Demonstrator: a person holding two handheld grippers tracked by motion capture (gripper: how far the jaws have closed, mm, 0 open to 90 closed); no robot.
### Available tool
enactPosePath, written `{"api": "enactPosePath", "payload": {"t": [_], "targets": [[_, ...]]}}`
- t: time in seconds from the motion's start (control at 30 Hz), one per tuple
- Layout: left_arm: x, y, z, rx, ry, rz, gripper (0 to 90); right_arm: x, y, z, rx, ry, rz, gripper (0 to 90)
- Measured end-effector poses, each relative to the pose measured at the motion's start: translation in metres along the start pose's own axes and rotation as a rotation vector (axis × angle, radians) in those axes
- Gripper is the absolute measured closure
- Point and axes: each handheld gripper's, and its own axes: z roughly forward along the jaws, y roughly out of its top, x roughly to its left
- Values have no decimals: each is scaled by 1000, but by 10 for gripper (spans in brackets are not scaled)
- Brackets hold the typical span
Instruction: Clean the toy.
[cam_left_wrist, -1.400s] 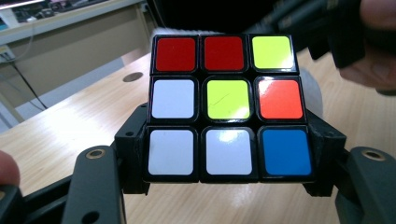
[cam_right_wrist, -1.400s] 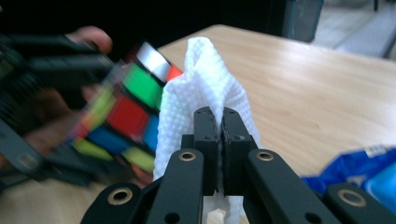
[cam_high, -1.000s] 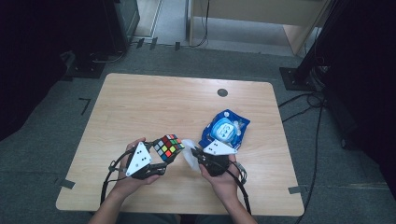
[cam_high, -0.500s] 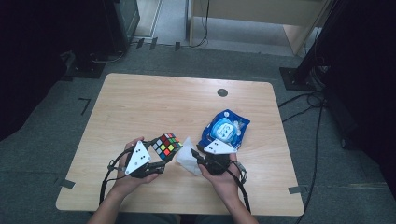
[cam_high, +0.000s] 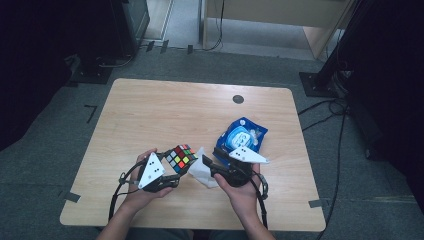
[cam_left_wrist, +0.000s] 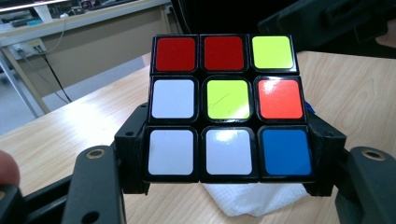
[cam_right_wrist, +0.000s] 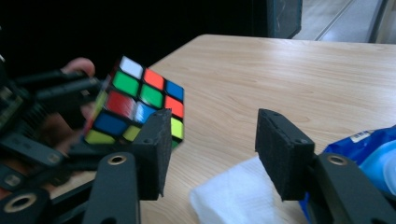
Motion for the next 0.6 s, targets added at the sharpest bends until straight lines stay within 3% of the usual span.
{"api": "enactPosePath", "payload": {"t": [0.23,0.43,0.6], "targets": [[-8,0,4,-6,-1,4,340,1,2,-1,-20,102,139,376],[-13,-1,7,-7,2,7,340,3,1,2,-26,177,219,316],[-19,0,8,-15,3,19,340,3,-3,8,6,192,273,266]]}}
